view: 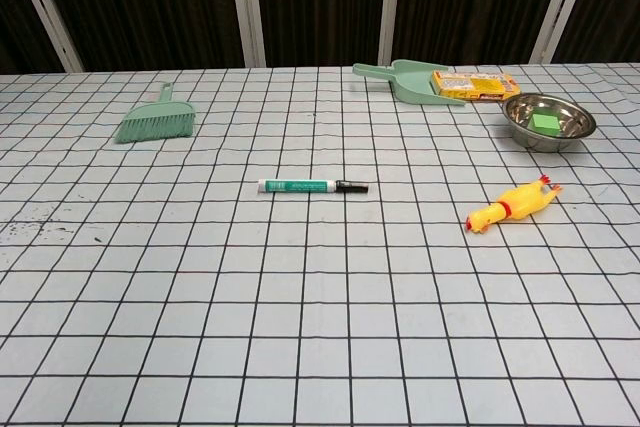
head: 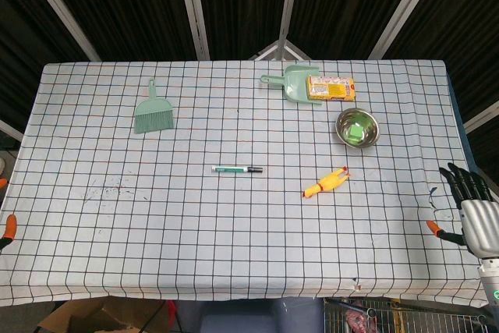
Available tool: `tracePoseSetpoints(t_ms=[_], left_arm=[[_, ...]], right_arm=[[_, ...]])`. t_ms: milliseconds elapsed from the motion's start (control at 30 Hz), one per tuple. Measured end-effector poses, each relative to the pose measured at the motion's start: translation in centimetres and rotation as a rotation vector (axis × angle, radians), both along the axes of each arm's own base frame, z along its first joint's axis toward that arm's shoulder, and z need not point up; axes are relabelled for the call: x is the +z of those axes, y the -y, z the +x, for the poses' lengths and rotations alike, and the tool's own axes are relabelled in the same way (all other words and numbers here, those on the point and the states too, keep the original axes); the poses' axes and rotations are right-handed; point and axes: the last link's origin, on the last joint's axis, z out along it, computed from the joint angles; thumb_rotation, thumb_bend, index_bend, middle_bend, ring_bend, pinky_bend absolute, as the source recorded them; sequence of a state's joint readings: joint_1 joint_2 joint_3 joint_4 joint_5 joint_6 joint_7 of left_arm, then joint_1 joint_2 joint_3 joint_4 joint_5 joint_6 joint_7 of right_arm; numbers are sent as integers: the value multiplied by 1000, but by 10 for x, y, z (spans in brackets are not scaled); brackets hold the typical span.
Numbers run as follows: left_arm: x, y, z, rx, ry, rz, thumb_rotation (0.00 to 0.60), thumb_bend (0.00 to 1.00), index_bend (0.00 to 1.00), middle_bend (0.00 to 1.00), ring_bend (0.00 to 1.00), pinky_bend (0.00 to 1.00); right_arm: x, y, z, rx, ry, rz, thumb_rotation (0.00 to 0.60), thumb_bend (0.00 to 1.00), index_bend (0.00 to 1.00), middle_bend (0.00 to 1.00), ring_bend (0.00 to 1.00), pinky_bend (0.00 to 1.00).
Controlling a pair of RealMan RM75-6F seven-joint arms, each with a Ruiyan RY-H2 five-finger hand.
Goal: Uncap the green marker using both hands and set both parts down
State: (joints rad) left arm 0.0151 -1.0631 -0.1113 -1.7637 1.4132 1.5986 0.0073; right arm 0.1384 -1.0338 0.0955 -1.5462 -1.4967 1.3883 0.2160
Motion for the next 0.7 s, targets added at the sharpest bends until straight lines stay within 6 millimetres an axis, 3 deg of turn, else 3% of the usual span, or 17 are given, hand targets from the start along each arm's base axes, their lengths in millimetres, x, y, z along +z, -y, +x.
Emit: tracePoseSetpoints(t_ms=[467,700], left_arm=[[10,5,-14,-24,16,11,600,549,209,32,0,0],[9,-6,-16,-34,-7,-21,600,528,201,32,0,0]], right_arm=[[1,-1,15,30,4,-13,600,219,79,0,0,0],[-4,-1,24,37,-19,6,600,219,79,0,0,0]])
